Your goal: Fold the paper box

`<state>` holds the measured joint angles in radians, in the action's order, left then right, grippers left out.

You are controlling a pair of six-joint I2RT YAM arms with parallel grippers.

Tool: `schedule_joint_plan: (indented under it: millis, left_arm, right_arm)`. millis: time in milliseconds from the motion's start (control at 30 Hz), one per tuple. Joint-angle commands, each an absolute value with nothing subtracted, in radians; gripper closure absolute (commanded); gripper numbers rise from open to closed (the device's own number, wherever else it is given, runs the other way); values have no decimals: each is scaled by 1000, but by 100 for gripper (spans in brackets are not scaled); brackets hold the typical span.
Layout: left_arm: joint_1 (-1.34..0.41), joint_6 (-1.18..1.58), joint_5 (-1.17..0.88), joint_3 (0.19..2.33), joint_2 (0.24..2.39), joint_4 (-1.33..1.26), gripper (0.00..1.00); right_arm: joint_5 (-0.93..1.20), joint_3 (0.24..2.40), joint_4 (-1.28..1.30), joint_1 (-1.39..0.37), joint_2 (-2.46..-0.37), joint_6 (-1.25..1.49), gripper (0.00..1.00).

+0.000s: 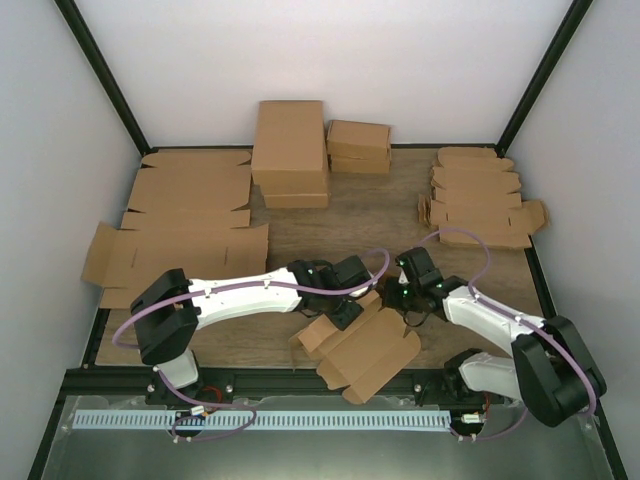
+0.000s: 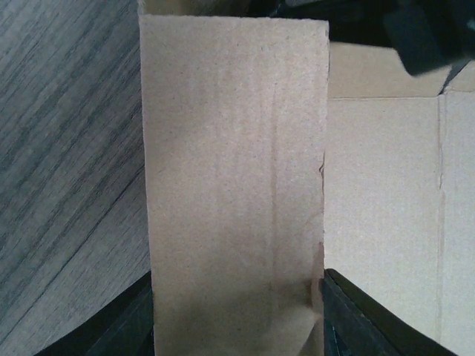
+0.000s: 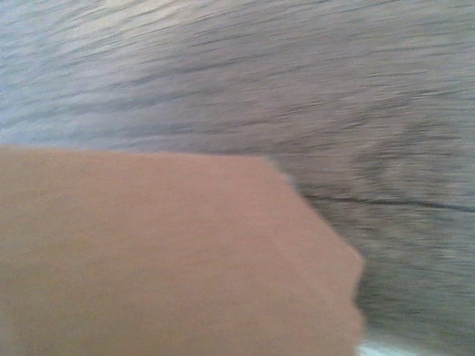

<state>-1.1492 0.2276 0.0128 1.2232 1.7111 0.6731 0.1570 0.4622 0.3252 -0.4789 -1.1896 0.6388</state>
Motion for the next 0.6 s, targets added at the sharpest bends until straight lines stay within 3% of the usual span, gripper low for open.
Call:
schedule_joint_plan:
  millis: [0,567]
  left_arm:
    - [-1157,224,17,1241,1729,668,45]
    - [-1161,228,21,1235,1729,669,45]
  right_arm:
    - [368,469,269,-485,-1136,598,99]
    - [404,444,254,-485,-1115,583,99]
